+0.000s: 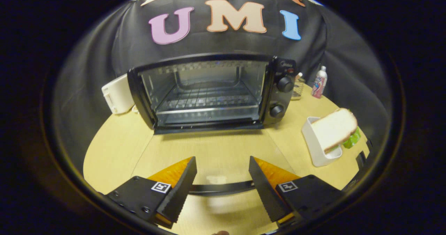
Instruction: Open the toaster oven, put the food inside, and close the toaster oven door.
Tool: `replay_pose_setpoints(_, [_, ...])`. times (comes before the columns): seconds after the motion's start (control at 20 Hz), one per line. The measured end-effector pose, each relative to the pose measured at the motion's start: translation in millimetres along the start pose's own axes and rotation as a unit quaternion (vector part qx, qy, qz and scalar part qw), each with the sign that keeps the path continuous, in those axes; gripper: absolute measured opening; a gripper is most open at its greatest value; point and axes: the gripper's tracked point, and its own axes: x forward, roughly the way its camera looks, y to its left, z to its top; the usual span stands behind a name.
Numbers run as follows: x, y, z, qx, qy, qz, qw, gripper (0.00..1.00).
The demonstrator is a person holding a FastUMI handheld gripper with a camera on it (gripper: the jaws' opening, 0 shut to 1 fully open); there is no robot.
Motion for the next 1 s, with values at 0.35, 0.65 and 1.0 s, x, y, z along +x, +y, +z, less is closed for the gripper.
replay_pose_setpoints(0.35, [-13.6, -167.7, 90.1, 0.061, -0.089, -0.154, 0.982, 0.95])
replay_pose_setpoints(0.65, [-17.1, -267.9, 89.9, 0.146, -0.108, -0.237, 0.954, 0.95])
replay_pose_setpoints(1.0, [24.4, -295.0, 42.2, 0.259, -0.080, -0.212, 0.939, 0.95])
